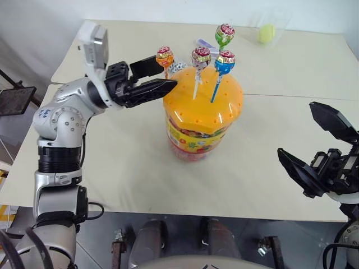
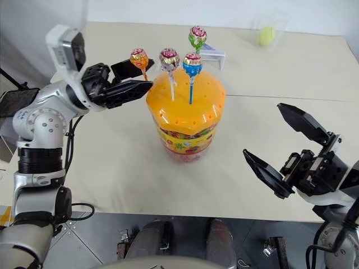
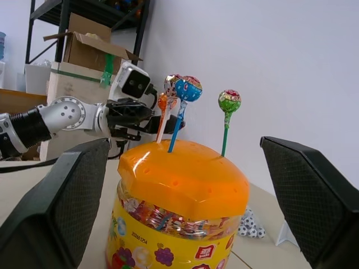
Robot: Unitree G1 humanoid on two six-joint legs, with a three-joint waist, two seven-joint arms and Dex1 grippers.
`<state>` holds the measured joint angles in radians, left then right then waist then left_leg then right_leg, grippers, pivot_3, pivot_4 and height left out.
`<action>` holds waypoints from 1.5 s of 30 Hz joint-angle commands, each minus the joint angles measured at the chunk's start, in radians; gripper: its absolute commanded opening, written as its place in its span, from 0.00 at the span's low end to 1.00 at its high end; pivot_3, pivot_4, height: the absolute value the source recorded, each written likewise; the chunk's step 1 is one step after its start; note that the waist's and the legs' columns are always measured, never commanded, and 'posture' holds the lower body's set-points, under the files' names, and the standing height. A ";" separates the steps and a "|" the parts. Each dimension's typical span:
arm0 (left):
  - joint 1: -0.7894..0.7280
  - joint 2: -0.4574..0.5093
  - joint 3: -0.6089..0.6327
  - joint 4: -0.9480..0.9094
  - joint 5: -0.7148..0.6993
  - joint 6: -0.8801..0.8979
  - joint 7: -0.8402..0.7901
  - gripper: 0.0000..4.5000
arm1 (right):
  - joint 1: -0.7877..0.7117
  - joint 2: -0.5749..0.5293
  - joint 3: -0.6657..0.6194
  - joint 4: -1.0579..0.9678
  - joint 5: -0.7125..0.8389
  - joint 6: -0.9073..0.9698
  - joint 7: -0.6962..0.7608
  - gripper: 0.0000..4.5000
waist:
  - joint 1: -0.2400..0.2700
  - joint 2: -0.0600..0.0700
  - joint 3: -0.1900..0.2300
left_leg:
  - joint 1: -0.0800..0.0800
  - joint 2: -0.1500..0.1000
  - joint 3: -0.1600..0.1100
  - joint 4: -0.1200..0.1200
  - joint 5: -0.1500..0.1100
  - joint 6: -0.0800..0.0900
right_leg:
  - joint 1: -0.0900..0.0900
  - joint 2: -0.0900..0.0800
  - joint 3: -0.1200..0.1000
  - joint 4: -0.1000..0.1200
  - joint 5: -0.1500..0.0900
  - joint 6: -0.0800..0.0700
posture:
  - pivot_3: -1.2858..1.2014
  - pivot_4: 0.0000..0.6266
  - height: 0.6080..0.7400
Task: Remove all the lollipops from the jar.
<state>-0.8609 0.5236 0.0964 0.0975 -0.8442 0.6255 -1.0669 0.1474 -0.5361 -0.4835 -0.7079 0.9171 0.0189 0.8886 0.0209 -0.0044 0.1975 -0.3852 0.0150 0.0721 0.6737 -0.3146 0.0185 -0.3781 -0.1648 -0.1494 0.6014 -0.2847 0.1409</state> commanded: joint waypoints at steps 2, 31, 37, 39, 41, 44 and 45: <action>-0.025 -0.004 0.022 -0.002 -0.003 0.026 0.007 0.47 | -0.001 0.005 0.006 -0.032 -0.014 -0.019 -0.026 1.00 | 0.003 0.000 0.000 | 0.000 0.000 0.000 0.000 0.000 0.000 | 0.000 0.000 0.000 0.000 0.000 0.000 | 0.52 0.24 1.00; 0.913 0.344 0.365 -0.211 0.139 0.274 0.416 0.00 | -0.250 -0.266 0.179 0.327 -0.121 0.077 0.411 1.00 | 0.006 -0.005 0.003 | 0.009 0.004 0.001 -0.007 -0.003 0.001 | 0.001 -0.001 0.017 -0.002 0.000 0.001 | 0.52 0.24 1.00; 0.862 0.388 0.321 -0.160 0.210 0.184 0.362 0.29 | -0.238 -0.224 0.128 0.326 -0.094 0.050 0.410 1.00 | 0.003 -0.002 0.003 | 0.012 0.005 0.006 -0.009 -0.004 0.000 | 0.001 0.000 0.018 -0.001 0.000 0.000 | 0.52 0.24 1.00; 0.803 0.438 0.299 -0.088 0.248 0.100 0.276 0.39 | -0.218 -0.206 0.096 0.308 -0.072 0.049 0.397 1.00 | 0.006 -0.003 0.003 | 0.012 0.005 0.007 -0.009 -0.004 -0.001 | 0.000 0.000 0.018 0.000 -0.001 0.000 | 0.52 0.24 1.00; 0.710 0.494 0.279 -0.005 0.267 -0.017 0.135 0.52 | -0.186 -0.187 0.048 0.275 -0.043 0.054 0.360 1.00 | 0.007 -0.003 0.002 | 0.011 0.004 0.008 -0.009 -0.004 -0.001 | -0.001 0.000 0.018 0.000 -0.001 0.000 | 0.52 0.24 1.00; 0.551 0.511 0.267 0.059 0.221 -0.158 -0.099 0.52 | -0.140 -0.160 -0.030 0.221 -0.001 0.061 0.283 1.00 | 0.012 -0.003 0.002 | 0.007 0.001 0.009 -0.008 -0.004 -0.001 | -0.005 0.000 0.018 0.000 -0.001 0.000 | 0.52 0.24 1.00; 0.504 0.504 0.263 0.062 0.196 -0.165 -0.156 0.52 | -0.129 -0.154 -0.048 0.207 0.009 0.065 0.260 1.00 | 0.012 -0.003 0.002 | 0.006 0.001 0.009 -0.008 -0.004 0.000 | -0.006 0.000 0.018 0.000 0.000 0.000 | 0.52 0.24 1.00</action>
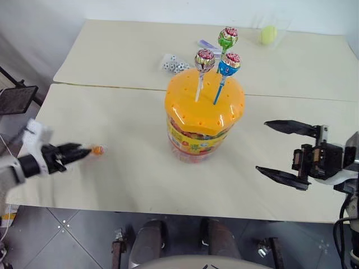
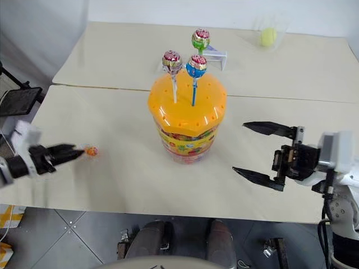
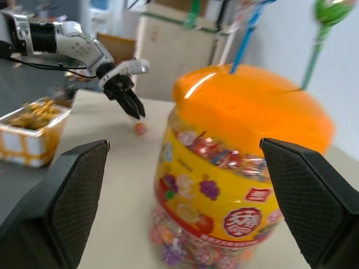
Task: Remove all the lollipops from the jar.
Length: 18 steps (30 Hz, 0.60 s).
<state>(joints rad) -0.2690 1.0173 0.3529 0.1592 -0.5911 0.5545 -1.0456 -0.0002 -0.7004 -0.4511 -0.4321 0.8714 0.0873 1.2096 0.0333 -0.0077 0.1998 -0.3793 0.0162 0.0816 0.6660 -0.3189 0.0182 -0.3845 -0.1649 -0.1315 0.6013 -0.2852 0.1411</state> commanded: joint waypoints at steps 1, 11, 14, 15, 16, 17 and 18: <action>-0.150 -0.007 0.000 -0.007 -0.102 -0.055 -0.207 0.52 | 0.031 0.021 -0.102 -0.087 0.063 -0.004 -0.092 1.00 | -0.003 0.000 0.000 | 0.000 0.000 0.001 0.000 0.000 0.000 | -0.001 0.000 0.000 0.000 0.000 0.000 | 0.52 0.24 1.00; -0.571 -0.361 -0.196 -0.198 -0.303 0.150 -0.155 0.52 | 0.135 0.104 -0.186 -0.293 0.065 -0.055 -0.281 1.00 | -0.023 -0.001 0.000 | -0.008 0.000 0.013 0.012 -0.001 0.002 | -0.009 0.001 0.002 0.009 0.001 0.001 | 0.52 0.24 1.00; -0.585 -0.413 -0.274 -0.260 -0.267 0.177 -0.102 0.52 | 0.118 0.109 -0.158 -0.367 0.072 -0.047 -0.372 1.00 | -0.030 -0.001 0.000 | -0.006 0.001 0.011 0.012 -0.001 0.002 | -0.009 0.001 0.005 0.011 0.001 0.001 | 0.52 0.24 1.00; -0.592 -0.427 -0.287 -0.268 -0.252 0.177 -0.081 0.52 | 0.119 0.114 -0.152 -0.379 0.074 -0.048 -0.391 1.00 | -0.029 -0.001 0.000 | -0.006 0.001 0.011 0.013 -0.001 0.002 | -0.009 0.001 0.005 0.011 0.001 0.001 | 0.52 0.24 1.00; -0.600 -0.435 -0.297 -0.267 -0.241 0.186 -0.059 0.52 | 0.130 0.118 -0.149 -0.382 0.070 -0.050 -0.394 1.00 | -0.027 -0.001 0.000 | -0.006 0.001 0.010 0.013 -0.001 0.002 | -0.009 0.001 0.005 0.011 0.001 0.001 | 0.52 0.24 1.00; -0.605 -0.438 -0.303 -0.266 -0.234 0.191 -0.046 0.52 | 0.136 0.120 -0.145 -0.383 0.067 -0.052 -0.399 1.00 | -0.023 -0.001 0.000 | -0.007 0.001 0.010 0.014 -0.001 0.003 | -0.009 0.001 0.005 0.011 0.001 0.001 | 0.52 0.24 1.00; -0.611 -0.443 -0.322 -0.265 -0.211 0.186 -0.034 0.52 | 0.152 0.128 -0.143 -0.379 0.057 -0.060 -0.392 1.00 | -0.020 -0.001 0.000 | -0.007 0.000 0.010 0.014 -0.001 0.003 | -0.009 0.001 0.005 0.010 0.001 0.001 | 0.52 0.24 1.00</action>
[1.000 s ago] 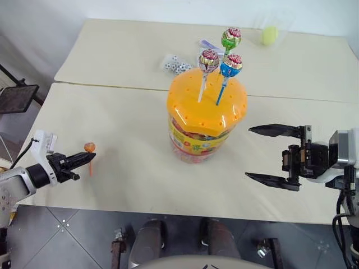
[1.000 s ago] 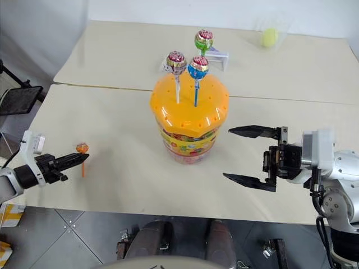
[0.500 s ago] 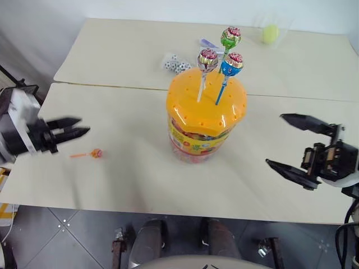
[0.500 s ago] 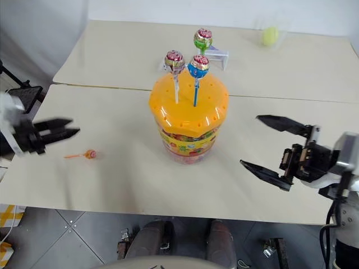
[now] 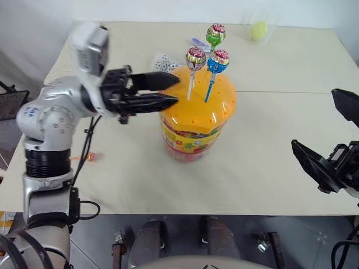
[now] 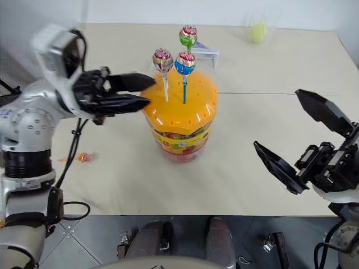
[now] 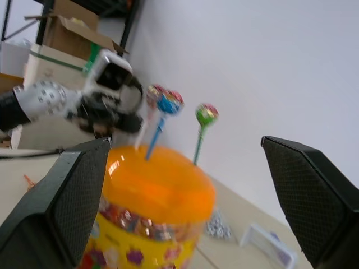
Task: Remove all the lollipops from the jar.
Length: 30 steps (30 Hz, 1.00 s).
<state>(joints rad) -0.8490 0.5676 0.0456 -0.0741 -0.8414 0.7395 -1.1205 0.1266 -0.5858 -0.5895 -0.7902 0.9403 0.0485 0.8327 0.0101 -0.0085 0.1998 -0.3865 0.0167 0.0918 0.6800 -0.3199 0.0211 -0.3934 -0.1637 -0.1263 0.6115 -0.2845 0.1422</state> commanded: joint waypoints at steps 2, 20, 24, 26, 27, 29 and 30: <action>-0.051 -0.013 -0.039 -0.024 0.059 0.013 0.076 0.52 | 0.053 0.025 0.000 -0.015 -0.025 -0.033 -0.007 1.00 | 0.013 0.000 0.000 | 0.000 0.000 0.000 0.000 0.000 0.001 | 0.000 0.000 0.000 -0.001 0.000 0.000 | 0.52 0.24 1.00; -0.073 -0.065 0.003 -0.004 0.018 0.015 0.057 0.00 | 0.077 0.004 0.038 0.021 -0.020 -0.041 0.045 1.00 | 0.017 0.000 0.000 | 0.000 -0.001 0.000 0.002 -0.001 0.002 | 0.001 0.000 0.002 -0.001 0.000 0.000 | 0.52 0.24 1.00; -0.074 -0.116 0.077 0.017 -0.035 0.006 0.100 0.00 | 0.072 -0.002 0.053 0.030 -0.017 -0.041 0.078 1.00 | 0.017 0.000 0.000 | -0.001 -0.001 0.000 0.002 -0.001 0.002 | 0.001 0.000 0.002 -0.002 0.000 0.000 | 0.52 0.24 1.00; -0.097 -0.154 0.200 0.078 -0.130 0.010 0.180 0.00 | 0.065 -0.020 0.084 0.038 -0.018 -0.038 0.131 1.00 | 0.016 0.000 0.000 | 0.000 -0.001 0.000 0.002 -0.001 0.002 | 0.001 0.000 0.002 -0.001 0.000 0.000 | 0.52 0.24 1.00; -0.108 -0.159 0.258 0.112 -0.173 0.022 0.226 0.00 | 0.059 -0.030 0.100 0.044 -0.018 -0.037 0.158 1.00 | 0.016 0.000 0.000 | 0.000 0.000 -0.001 0.002 -0.001 0.002 | 0.001 0.000 0.002 -0.001 0.000 0.000 | 0.52 0.24 1.00; -0.109 -0.136 0.333 0.156 -0.211 0.039 0.281 0.00 | 0.048 -0.051 0.122 0.067 -0.022 -0.038 0.216 1.00 | 0.010 0.000 0.000 | 0.000 0.000 -0.003 0.002 -0.001 0.002 | 0.001 0.000 0.002 -0.001 0.000 0.000 | 0.52 0.24 1.00; -0.079 -0.086 0.355 0.177 -0.192 0.058 0.294 0.00 | 0.035 -0.071 0.139 0.091 -0.030 -0.042 0.267 1.00 | 0.007 0.000 0.000 | 0.000 0.000 -0.003 0.002 -0.001 0.002 | 0.001 0.000 0.003 -0.001 0.000 0.000 | 0.52 0.24 1.00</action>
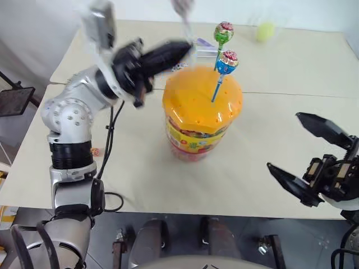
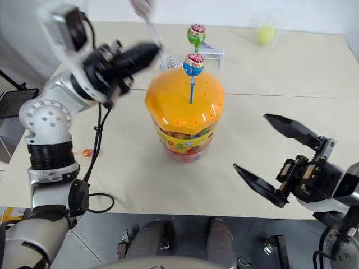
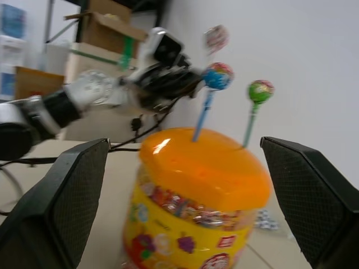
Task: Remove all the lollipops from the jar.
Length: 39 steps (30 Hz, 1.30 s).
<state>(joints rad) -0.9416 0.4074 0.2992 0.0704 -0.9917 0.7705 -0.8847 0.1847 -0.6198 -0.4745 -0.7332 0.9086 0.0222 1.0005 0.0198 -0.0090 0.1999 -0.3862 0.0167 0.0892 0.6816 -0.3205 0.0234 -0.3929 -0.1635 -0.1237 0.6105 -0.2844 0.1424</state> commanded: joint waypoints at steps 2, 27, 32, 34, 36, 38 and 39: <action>0.108 0.184 0.091 0.024 0.035 0.040 0.041 0.00 | -0.047 -0.070 0.045 0.079 -0.005 -0.014 0.177 1.00 | -0.016 0.000 0.000 | 0.001 0.000 0.000 -0.001 0.000 0.000 | 0.000 0.000 0.000 0.001 0.000 0.000 | 0.52 0.24 1.00; 0.958 0.436 0.219 -0.160 0.253 -0.239 -0.211 0.53 | -0.432 -0.165 0.196 0.263 -0.010 0.279 0.066 1.00 | -0.007 -0.003 0.001 | 0.000 0.011 0.007 0.000 -0.005 -0.003 | -0.005 0.002 0.001 0.000 0.000 -0.002 | 0.52 0.24 1.00; 0.794 0.411 0.284 -0.205 0.035 -0.146 -0.215 0.53 | -0.602 -0.129 0.274 0.242 0.048 0.397 -0.043 1.00 | -0.006 -0.003 0.001 | -0.001 0.012 0.005 0.000 -0.006 -0.003 | -0.006 0.003 0.001 0.000 0.000 -0.003 | 0.52 0.24 1.00; 0.744 0.375 0.279 -0.236 -0.009 -0.139 -0.179 0.53 | -0.660 -0.120 0.322 0.242 0.023 0.441 -0.087 1.00 | -0.002 -0.003 0.001 | -0.001 0.011 0.005 0.000 -0.006 -0.003 | -0.006 0.002 0.001 0.001 0.000 -0.002 | 0.52 0.24 1.00; 0.714 0.337 0.265 -0.275 -0.039 -0.137 -0.145 0.62 | -0.719 -0.095 0.366 0.244 0.012 0.482 -0.136 1.00 | -0.005 -0.003 0.001 | -0.001 0.011 0.006 0.001 -0.006 -0.002 | -0.006 0.002 0.001 0.001 0.001 -0.002 | 0.52 0.24 1.00; 0.700 0.314 0.251 -0.318 -0.068 -0.127 -0.129 0.72 | -0.773 -0.070 0.407 0.247 0.000 0.515 -0.176 1.00 | -0.009 -0.003 0.001 | -0.001 0.011 0.006 0.001 -0.006 -0.002 | -0.006 0.003 0.001 0.002 0.001 -0.002 | 0.52 0.24 1.00; 0.696 0.306 0.248 -0.332 -0.078 -0.127 -0.124 0.80 | -0.792 -0.061 0.420 0.249 -0.006 0.527 -0.188 1.00 | -0.011 -0.003 0.001 | -0.001 0.011 0.006 0.001 -0.006 -0.002 | -0.006 0.003 0.000 0.002 0.001 -0.002 | 0.52 0.24 1.00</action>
<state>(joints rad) -0.2334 0.7116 0.5385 -0.2080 -1.0296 0.6442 -1.0217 -0.5822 -0.6876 -0.0609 -0.4652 0.9082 0.5292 0.8435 0.0092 -0.0120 0.2010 -0.3874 0.0277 0.0949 0.6823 -0.3270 0.0209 -0.3989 -0.1600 -0.1235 0.6121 -0.2838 0.1406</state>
